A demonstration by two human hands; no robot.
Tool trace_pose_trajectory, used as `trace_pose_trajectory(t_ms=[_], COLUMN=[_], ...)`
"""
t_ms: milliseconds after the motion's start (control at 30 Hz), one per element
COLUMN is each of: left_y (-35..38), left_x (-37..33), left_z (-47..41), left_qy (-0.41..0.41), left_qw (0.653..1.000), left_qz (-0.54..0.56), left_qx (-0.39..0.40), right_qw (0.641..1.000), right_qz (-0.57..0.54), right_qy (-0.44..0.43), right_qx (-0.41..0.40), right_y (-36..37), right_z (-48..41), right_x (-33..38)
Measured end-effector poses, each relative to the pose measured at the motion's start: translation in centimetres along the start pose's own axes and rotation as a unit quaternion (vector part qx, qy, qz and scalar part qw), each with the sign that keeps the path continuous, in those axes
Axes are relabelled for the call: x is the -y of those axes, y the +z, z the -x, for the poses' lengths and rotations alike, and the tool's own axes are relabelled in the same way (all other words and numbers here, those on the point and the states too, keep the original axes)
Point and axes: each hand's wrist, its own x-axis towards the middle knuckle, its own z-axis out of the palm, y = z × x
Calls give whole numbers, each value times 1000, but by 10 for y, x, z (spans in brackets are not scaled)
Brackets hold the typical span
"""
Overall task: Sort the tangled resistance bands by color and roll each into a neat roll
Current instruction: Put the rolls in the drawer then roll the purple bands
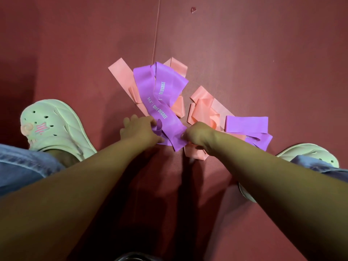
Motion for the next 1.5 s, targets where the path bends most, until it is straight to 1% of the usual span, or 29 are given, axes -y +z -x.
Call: trace_pose_trajectory(t_ms=[67, 133, 200, 233, 300, 367, 433, 533, 633, 700, 833, 933, 1067, 1167, 1233, 1300, 1367, 1433, 1500], left_y=[4, 7, 4, 3, -1, -4, -9, -26, -50, -72, -111, -141, -167, -170, -172, -177, -184, -189, -194], left_x=[0, 2, 4, 4, 1, -1, -4, -9, -16, -23, -44, -67, -84, -83, -82, -87, -97, -105, -113], left_z=[-1, -3, -5, -5, -3, 2, 8, 23, 39, 58, 103, 146, 195, 214, 216, 212, 204, 197, 189], left_qy=[21, 53, 71, 75, 82, 79, 61, 19, 6, 11, 53, 104, 168, 178, 173, 169, 178, 182, 180], left_qw=[995, 980, 971, 972, 979, 991, 995, 986, 972, 968, 954, 942, 914, 897, 885, 883, 883, 883, 879], left_qz=[-96, -192, -222, -214, -165, -67, 39, 145, 219, 236, 274, 300, 353, 396, 430, 436, 433, 431, 440], left_qx=[-11, -27, -55, -68, -82, -81, -68, -77, -80, -89, -111, -108, -106, -76, -42, -31, -36, -40, -42], right_qw=[1000, 1000, 997, 994, 986, 980, 977, 976, 974, 969, 960, 949, 923, 924, 935, 941, 935, 926, 923], right_qz=[-4, -28, -70, -102, -162, -196, -207, -215, -223, -238, -246, -244, -269, -235, -169, -114, -102, -113, -134], right_qy=[2, 6, 5, 7, 7, 8, 3, -11, -33, -56, -127, -191, -258, -284, -293, -305, -331, -343, -335], right_qx=[11, 4, -20, -25, -30, -39, -45, -38, -31, -30, -38, -64, -92, -101, -106, -86, -77, -110, -138], right_y=[1, 0, -4, -7, -14, -20, -25, -31, -39, -46, -62, -73, -82, -80, -78, -75, -74, -78, -87], right_z=[-1, 0, 4, 6, 15, 21, 29, 50, 77, 108, 169, 217, 254, 261, 257, 252, 247, 242, 237], right_x=[-2, -3, -3, -2, 3, 7, 12, 21, 31, 40, 50, 49, 37, 29, 30, 36, 43, 52, 60])
